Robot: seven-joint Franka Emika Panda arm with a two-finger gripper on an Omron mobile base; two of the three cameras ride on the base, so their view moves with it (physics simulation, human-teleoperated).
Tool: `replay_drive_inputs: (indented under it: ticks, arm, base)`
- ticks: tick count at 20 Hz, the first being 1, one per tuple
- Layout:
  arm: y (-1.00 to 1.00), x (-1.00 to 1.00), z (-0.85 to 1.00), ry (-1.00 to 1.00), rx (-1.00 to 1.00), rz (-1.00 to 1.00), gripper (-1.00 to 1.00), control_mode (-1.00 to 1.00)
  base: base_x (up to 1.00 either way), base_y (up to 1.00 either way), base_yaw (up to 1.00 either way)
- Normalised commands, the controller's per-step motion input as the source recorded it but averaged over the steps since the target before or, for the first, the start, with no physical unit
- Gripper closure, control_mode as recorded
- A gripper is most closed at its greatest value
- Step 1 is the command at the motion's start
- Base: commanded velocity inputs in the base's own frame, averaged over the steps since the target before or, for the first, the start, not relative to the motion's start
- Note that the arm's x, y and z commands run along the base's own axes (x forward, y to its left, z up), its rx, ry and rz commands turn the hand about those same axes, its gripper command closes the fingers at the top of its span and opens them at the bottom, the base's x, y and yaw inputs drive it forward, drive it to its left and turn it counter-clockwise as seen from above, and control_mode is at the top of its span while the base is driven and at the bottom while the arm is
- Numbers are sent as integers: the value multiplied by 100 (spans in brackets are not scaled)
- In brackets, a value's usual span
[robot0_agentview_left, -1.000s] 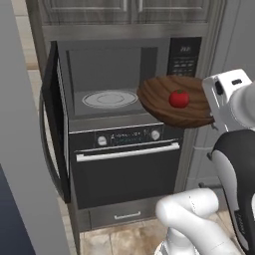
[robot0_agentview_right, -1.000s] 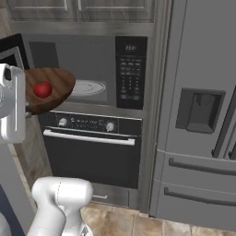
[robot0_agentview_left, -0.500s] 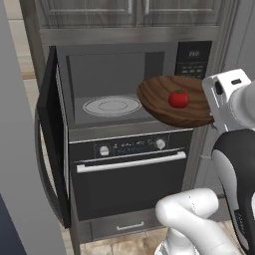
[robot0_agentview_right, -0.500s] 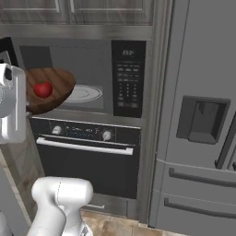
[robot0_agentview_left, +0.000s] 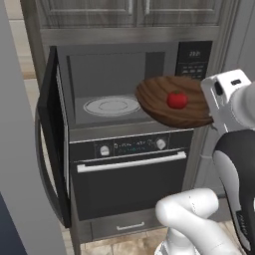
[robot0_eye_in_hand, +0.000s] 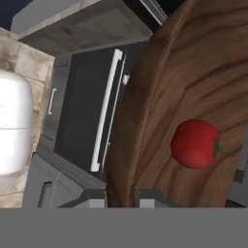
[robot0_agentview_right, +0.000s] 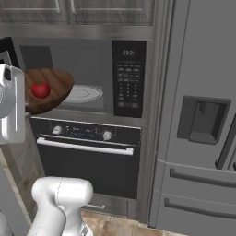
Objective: Pick the tomato from the sink and place it in the bowl. Then pick the bowl and place it in the microwave. Then close the microwave door and press the start button.
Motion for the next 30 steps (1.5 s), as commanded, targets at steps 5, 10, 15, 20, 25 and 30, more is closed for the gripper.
replay_drive_inputs:
  ticks: [5, 10, 15, 20, 25, 30]
  arm:
    - [57, 28, -71, 0, -1, 1, 100, -100]
    - [45, 89, -62, 0, 0, 1, 100, -100]
    - [16, 100, -12, 0, 0, 0, 100, -100]
    - [0, 98, 0, 2, 2, 0, 100, -100]
    - [-5, 71, 1, 17, 0, 1, 100, -100]
    - [-1, 77, 0, 24, 0, 3, 100, -100]
  base:
    - [0, 0, 0]
    - [0, 0, 0]
    - [0, 0, 0]
    - [0, 0, 0]
    - [0, 0, 0]
    - [0, 0, 0]
